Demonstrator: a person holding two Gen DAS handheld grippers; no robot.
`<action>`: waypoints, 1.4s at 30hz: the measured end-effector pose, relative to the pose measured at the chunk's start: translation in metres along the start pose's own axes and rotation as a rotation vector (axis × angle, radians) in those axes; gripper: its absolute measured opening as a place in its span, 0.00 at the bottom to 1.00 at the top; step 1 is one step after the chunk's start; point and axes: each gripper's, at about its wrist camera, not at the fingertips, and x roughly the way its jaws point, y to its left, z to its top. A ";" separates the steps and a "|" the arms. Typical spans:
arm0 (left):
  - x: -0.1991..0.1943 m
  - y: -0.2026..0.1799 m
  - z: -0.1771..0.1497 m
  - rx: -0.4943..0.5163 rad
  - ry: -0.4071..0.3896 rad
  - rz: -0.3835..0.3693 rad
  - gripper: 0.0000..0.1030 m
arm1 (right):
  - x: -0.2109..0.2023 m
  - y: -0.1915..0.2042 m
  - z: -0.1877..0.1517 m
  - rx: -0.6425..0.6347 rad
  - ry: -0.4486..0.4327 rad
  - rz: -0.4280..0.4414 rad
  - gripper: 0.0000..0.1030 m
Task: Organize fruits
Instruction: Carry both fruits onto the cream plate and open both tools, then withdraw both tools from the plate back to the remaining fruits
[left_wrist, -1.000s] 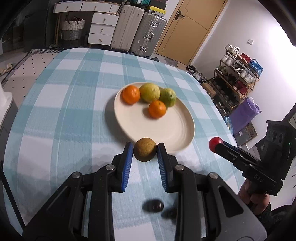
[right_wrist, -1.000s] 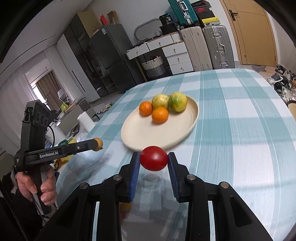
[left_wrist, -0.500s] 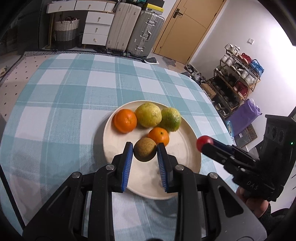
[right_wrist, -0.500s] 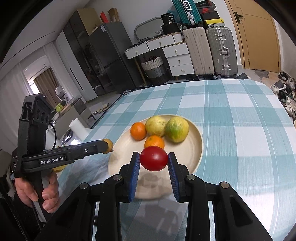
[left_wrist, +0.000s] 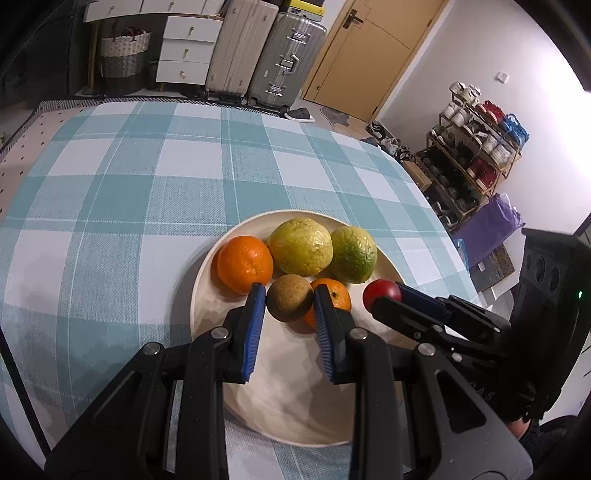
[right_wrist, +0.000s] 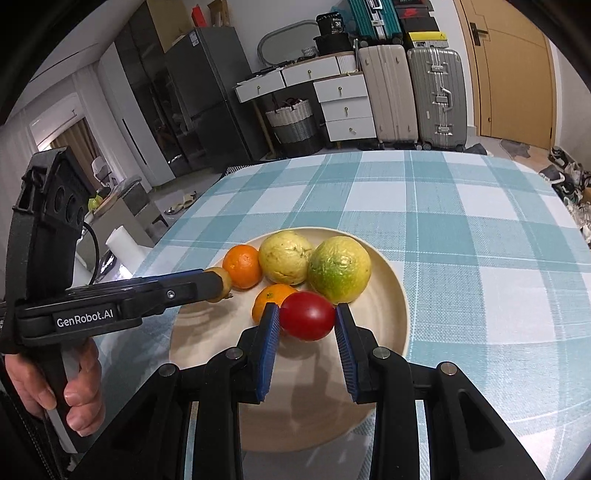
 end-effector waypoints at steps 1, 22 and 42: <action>0.002 0.000 0.001 0.002 0.004 -0.004 0.23 | 0.001 -0.002 0.000 0.014 0.004 0.008 0.30; -0.004 -0.013 0.004 0.024 0.001 -0.001 0.25 | 0.000 0.002 0.004 0.020 0.000 0.014 0.47; -0.058 -0.035 -0.047 0.049 -0.021 0.060 0.43 | -0.075 0.010 -0.041 0.014 -0.089 0.059 0.74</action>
